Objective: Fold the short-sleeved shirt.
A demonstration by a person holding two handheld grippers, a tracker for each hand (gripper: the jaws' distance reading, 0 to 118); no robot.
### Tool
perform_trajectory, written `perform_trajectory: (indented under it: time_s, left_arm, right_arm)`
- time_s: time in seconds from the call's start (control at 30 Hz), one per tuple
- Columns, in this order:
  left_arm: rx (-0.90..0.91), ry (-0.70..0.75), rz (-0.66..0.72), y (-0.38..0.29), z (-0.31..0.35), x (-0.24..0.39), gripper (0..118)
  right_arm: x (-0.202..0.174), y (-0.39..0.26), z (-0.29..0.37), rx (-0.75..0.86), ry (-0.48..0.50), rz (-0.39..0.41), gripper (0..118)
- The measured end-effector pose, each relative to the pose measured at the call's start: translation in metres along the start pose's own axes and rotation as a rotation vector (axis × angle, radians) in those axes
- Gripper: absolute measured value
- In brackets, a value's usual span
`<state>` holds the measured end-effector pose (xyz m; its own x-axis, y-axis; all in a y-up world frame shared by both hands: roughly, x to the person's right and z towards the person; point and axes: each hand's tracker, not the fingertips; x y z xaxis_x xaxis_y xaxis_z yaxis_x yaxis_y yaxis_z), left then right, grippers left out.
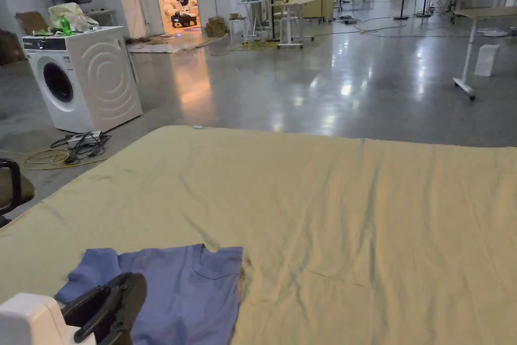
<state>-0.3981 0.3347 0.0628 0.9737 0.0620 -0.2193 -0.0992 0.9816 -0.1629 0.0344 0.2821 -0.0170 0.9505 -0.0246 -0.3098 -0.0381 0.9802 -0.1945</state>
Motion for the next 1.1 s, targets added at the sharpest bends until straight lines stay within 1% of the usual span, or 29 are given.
perform_trajectory:
  time_s: [0.13,0.27,0.43,0.5,0.6,0.83,0.93,1.1]
  left_arm:
    - [-0.01,0.031,-0.033,-0.005,0.002,-0.006,8]
    - [-0.01,0.056,-0.032,-0.008,0.007,-0.011,8]
    - [0.014,0.128,-0.029,-0.013,0.027,-0.025,8]
    - [0.012,0.138,-0.034,-0.014,0.035,-0.03,8]
    - [-0.007,0.16,-0.055,-0.017,0.042,-0.034,8]
    - [-0.008,0.187,-0.004,-0.023,0.047,-0.042,8]
    - [-0.014,0.189,-0.009,-0.024,0.046,-0.041,8]
    - [-0.021,0.178,-0.011,-0.026,0.04,-0.039,8]
  right_arm:
    - [-0.008,0.003,-0.008,-0.007,0.024,0.01,0]
    - [-0.02,0.008,-0.019,-0.009,0.061,0.023,0]
    - [-0.039,0.012,-0.037,-0.016,0.154,0.025,0]
    - [-0.047,0.012,-0.041,-0.042,0.188,0.003,0]
    - [-0.056,0.015,-0.042,-0.014,0.22,0.013,0]
    - [-0.065,0.015,-0.042,-0.014,0.249,0.025,0]
    - [-0.064,0.014,-0.041,-0.015,0.242,0.032,0]
    - [-0.06,0.013,-0.041,-0.023,0.232,0.019,0]
